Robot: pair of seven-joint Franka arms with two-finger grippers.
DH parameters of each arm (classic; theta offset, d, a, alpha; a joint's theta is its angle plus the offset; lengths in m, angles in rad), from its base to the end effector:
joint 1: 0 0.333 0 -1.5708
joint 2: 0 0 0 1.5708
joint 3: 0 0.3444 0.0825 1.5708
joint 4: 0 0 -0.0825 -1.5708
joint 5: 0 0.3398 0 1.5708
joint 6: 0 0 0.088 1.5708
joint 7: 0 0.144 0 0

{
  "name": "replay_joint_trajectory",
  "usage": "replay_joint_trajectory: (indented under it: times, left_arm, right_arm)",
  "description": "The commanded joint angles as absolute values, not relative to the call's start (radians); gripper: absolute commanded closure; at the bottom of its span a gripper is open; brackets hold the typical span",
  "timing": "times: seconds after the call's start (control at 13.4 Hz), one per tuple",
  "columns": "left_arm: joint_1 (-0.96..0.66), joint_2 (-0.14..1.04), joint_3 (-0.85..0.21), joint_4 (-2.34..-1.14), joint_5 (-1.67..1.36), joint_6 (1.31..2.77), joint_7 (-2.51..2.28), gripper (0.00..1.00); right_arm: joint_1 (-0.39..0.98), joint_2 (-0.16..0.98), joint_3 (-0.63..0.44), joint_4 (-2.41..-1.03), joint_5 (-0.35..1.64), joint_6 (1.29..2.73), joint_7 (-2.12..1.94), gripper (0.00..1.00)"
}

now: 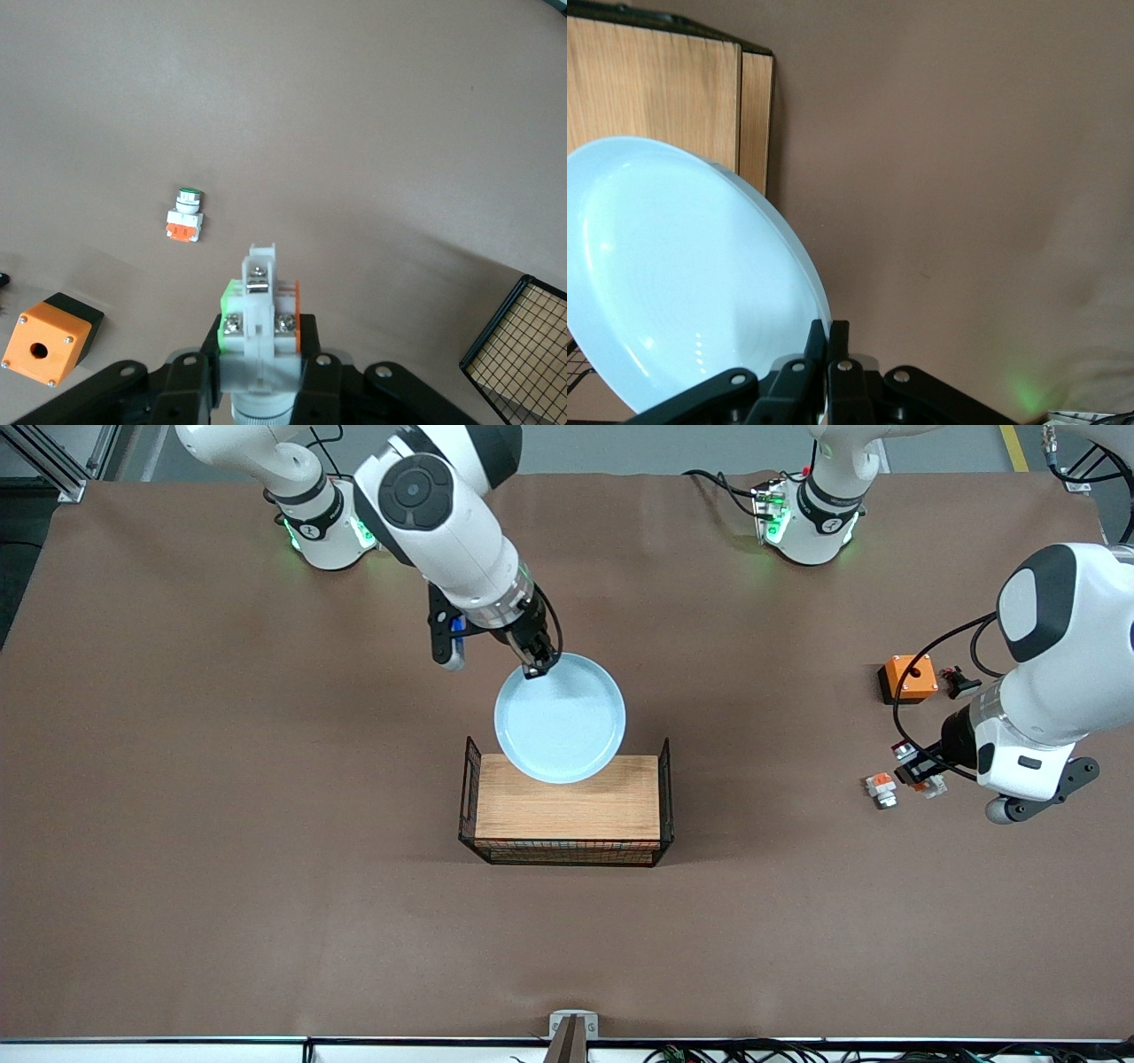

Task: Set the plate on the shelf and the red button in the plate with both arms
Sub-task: 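Lower the plate into the basket and open the right gripper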

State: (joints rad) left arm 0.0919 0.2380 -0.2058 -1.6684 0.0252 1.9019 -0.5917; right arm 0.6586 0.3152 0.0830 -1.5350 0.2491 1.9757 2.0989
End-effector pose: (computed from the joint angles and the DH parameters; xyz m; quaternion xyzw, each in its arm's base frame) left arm 0.5936 -0.0550 0.4725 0.9718 0.2354 -0.0039 0.0115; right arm 0.4607 0.4456 0.4927 -0.7416 0.6552 0.1188 0.0812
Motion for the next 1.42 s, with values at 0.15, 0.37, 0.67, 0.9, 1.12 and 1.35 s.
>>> replay_joint_trajectory:
  times: [0.15,0.37,0.67,0.9,1.12,1.35]
  left_arm:
    - [0.094,0.216,-0.213,-1.657,0.029,1.858,-0.595,1.0]
    - [0.094,0.199,-0.216,-1.652,0.029,1.852,-0.6,1.0]
    - [0.095,0.199,-0.216,-1.621,0.028,1.827,-0.598,1.0]
    - [0.092,0.199,-0.218,-1.594,0.028,1.799,-0.601,1.0]
    - [0.094,0.198,-0.219,-1.569,0.028,1.766,-0.6,1.0]
    - [0.092,0.199,-0.259,-1.525,0.028,1.741,-0.6,1.0]
  right_arm:
    - [0.669,0.396,0.069,-1.471,0.245,2.011,2.112,1.0]
    - [0.669,0.445,0.069,-1.468,0.224,2.078,2.108,1.0]
    - [0.669,0.48,0.069,-1.468,0.161,2.118,2.103,1.0]
    - [0.67,0.512,0.069,-1.467,0.155,2.135,2.103,0.99]
    - [0.67,0.546,0.069,-1.465,0.15,2.184,2.102,0.99]
    - [0.67,0.56,0.069,-1.465,0.137,2.203,2.102,0.99]
